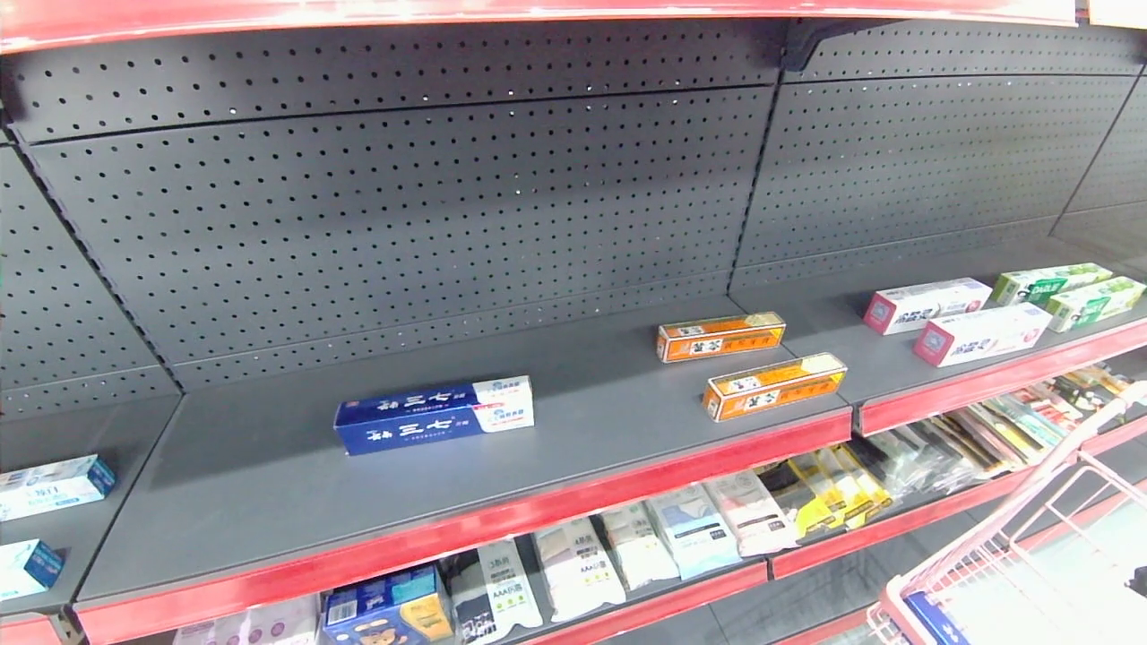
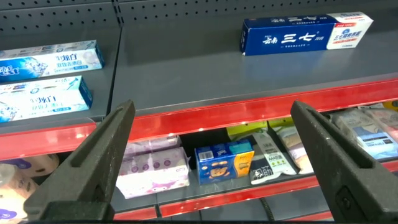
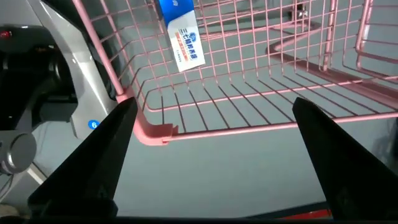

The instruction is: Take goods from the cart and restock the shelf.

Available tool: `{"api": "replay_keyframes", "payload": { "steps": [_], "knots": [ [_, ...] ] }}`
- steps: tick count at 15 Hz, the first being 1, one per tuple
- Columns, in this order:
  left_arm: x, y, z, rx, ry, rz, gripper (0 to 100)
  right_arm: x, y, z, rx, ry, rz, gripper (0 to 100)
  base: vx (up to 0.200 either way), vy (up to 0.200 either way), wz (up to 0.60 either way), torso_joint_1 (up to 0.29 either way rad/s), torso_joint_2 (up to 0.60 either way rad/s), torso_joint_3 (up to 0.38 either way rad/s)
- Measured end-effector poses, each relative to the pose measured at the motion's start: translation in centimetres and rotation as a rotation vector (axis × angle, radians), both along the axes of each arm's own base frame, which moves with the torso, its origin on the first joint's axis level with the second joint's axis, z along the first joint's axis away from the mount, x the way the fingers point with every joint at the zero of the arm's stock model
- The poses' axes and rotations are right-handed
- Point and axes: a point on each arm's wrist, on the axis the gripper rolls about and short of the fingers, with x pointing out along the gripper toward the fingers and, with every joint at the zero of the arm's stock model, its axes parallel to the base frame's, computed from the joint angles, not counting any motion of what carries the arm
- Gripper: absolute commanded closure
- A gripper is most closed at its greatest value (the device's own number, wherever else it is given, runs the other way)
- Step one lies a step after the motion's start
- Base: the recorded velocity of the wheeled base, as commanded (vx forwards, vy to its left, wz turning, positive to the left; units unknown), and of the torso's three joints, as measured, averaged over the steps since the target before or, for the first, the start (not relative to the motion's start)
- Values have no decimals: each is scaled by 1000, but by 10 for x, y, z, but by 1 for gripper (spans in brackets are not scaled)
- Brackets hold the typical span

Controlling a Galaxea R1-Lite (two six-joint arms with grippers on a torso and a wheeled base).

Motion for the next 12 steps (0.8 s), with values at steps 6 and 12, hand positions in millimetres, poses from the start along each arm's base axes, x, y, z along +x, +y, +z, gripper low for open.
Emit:
{"api": "replay_keyframes", "payload": {
  "steps": [6,12],
  "knots": [
    [0,0,0,0,0,0,0,3,0,-2,0,1,34,0,0,0,0,-133,288,150],
    [0,0,0,0,0,0,0,6,2,-2,2,0,50,0,0,0,0,-155,332,176]
  ]
}}
